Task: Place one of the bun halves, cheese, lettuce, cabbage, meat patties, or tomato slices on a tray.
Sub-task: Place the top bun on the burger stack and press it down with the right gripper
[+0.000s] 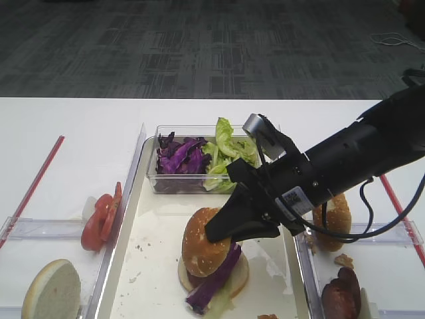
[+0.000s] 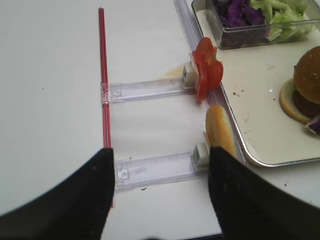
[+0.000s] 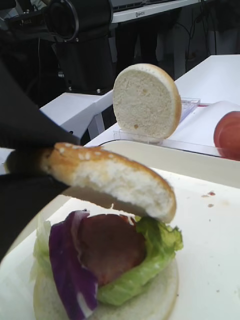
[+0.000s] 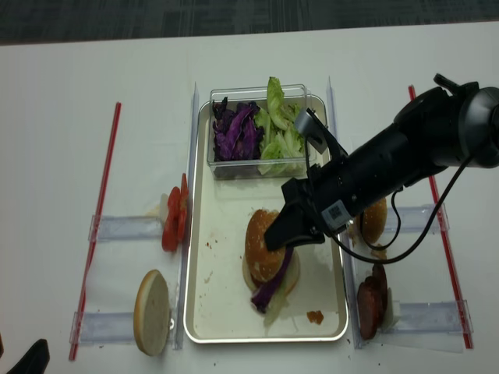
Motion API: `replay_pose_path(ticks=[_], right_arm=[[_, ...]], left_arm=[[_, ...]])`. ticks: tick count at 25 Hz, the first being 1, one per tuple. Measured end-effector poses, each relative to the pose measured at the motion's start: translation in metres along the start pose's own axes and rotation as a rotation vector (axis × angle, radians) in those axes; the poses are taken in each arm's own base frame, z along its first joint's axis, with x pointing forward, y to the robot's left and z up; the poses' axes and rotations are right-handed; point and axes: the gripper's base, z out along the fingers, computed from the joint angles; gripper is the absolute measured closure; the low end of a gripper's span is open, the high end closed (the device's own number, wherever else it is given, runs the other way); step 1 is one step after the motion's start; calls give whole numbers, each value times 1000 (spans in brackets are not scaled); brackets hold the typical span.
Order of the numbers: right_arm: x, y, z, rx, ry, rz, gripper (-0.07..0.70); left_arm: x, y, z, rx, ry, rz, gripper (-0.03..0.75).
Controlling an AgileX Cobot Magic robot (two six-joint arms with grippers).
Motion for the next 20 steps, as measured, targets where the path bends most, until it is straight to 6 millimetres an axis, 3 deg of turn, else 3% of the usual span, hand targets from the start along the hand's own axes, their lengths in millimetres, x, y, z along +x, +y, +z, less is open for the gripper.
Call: replay_pose_path(ticks=[20], right_arm=[[0, -14, 8, 5, 23, 111, 503]], left_arm=[[0, 0, 0, 0, 0, 0, 320]])
